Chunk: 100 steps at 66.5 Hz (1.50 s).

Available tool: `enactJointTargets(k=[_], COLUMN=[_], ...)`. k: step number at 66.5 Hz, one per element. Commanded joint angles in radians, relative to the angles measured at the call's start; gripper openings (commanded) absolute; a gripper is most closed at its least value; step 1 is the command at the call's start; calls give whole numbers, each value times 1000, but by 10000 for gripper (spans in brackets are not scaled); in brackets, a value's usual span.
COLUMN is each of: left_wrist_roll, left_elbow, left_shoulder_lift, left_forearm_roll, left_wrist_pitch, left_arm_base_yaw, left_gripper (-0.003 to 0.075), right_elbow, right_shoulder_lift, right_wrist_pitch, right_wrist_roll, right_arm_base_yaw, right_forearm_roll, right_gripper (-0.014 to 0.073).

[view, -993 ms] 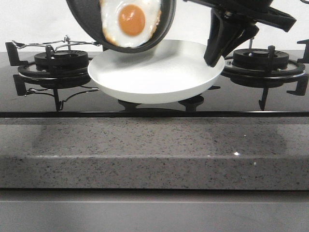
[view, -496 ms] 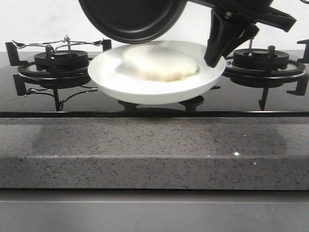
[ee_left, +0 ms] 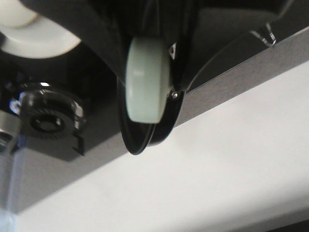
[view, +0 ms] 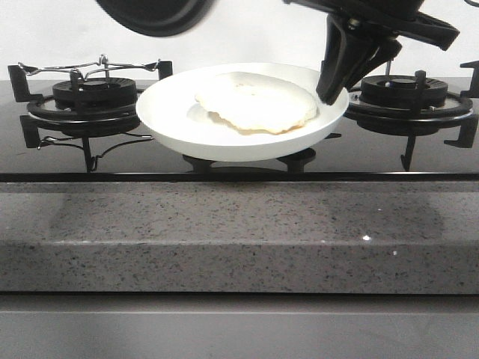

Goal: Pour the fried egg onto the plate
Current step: 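Tilt the pan over the plate with the left gripper, sliding the egg out, then lower the frying pan back onto its burner with the left gripper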

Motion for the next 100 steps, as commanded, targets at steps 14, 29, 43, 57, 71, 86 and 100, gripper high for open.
enactJointTargets(k=[14, 29, 43, 57, 71, 86, 100], left_wrist_roll=[-211, -370, -381, -400, -422, -433, -433], left_elbow=[-37, -37, -37, -37, -37, -37, -37], left_shoulder_lift=[47, 203, 346, 458, 510, 514, 514], left_forearm_roll=[-404, -551, -676, -771, -767, -741, -702], left_wrist_pitch=[186, 429, 534, 558, 581, 534, 531], left_arm_base_yaw=[372, 551, 576, 576, 576, 576, 576], left_gripper=[-20, -20, -20, -20, -20, 82, 361], right_elbow=[-25, -25, -25, -25, -25, -25, -25], right_shoulder_lift=[-41, -41, -41, -41, -41, -41, -41], right_wrist_pitch=[-41, -41, -41, -41, -41, -41, -41], right_wrist_roll=[0, 0, 0, 0, 0, 0, 0], right_arm_base_yaw=[-2, -2, -2, -2, -2, -2, -2], right_forearm_roll=[11, 11, 11, 11, 11, 11, 11], right_gripper=[-67, -67, -67, -67, -67, -67, -67])
